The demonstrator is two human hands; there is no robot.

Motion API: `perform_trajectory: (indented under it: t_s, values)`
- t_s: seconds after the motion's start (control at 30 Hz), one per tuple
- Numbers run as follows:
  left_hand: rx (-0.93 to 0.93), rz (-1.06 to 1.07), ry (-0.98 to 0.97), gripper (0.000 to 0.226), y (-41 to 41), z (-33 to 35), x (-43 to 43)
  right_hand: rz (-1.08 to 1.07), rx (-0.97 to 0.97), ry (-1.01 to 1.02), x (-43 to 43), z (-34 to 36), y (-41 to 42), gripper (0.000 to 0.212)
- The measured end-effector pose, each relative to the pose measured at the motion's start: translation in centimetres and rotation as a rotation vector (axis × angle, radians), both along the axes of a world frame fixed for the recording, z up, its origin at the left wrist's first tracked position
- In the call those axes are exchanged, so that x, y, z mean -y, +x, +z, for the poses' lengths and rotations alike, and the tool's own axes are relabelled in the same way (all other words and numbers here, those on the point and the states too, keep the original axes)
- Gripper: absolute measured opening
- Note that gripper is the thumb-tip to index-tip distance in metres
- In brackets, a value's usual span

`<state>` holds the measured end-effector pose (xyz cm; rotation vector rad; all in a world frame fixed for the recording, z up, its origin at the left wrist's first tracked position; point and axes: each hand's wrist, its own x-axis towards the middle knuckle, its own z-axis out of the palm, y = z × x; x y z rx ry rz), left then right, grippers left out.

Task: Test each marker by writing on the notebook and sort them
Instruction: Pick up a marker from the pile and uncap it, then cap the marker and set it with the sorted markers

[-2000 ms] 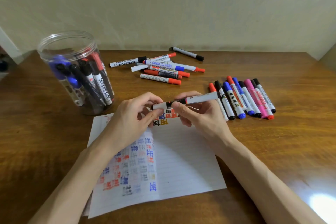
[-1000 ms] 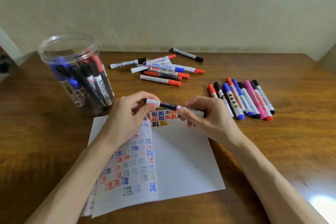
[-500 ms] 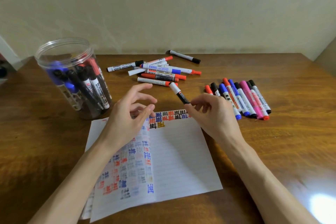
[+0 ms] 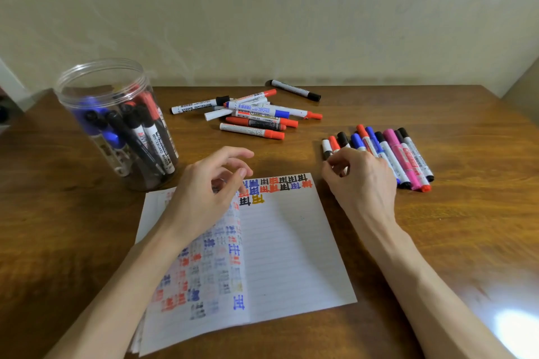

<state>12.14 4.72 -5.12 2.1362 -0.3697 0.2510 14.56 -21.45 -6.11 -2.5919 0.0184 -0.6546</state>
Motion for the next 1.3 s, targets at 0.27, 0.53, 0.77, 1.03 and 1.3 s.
perform_trajectory:
  t_s: [0.27, 0.53, 0.77, 1.03, 1.3]
  values:
    - [0.0, 0.005, 0.022, 0.029, 0.0, 0.0, 0.0, -0.044, -0.026, -0.116, 0.7, -0.6, 0.9, 0.02]
    - [0.007, 0.001, 0.032, 0.029, 0.0, -0.1, 0.0, -0.157, -0.048, -0.151, 1.4, -0.8, 1.4, 0.024]
    - [0.013, 0.006, 0.04, 0.029, 0.0, -0.2, 0.0, -0.241, -0.103, -0.162, 2.2, -0.4, 1.6, 0.025]
    - [0.029, 0.009, 0.047, 0.027, 0.1, -0.3, 0.0, -0.163, -0.035, -0.107, 2.2, -0.7, 1.5, 0.022]
    - [0.035, 0.01, 0.062, 0.027, 0.2, -0.5, 0.1, -0.044, 0.005, -0.026, 1.7, -1.4, 1.7, 0.016]
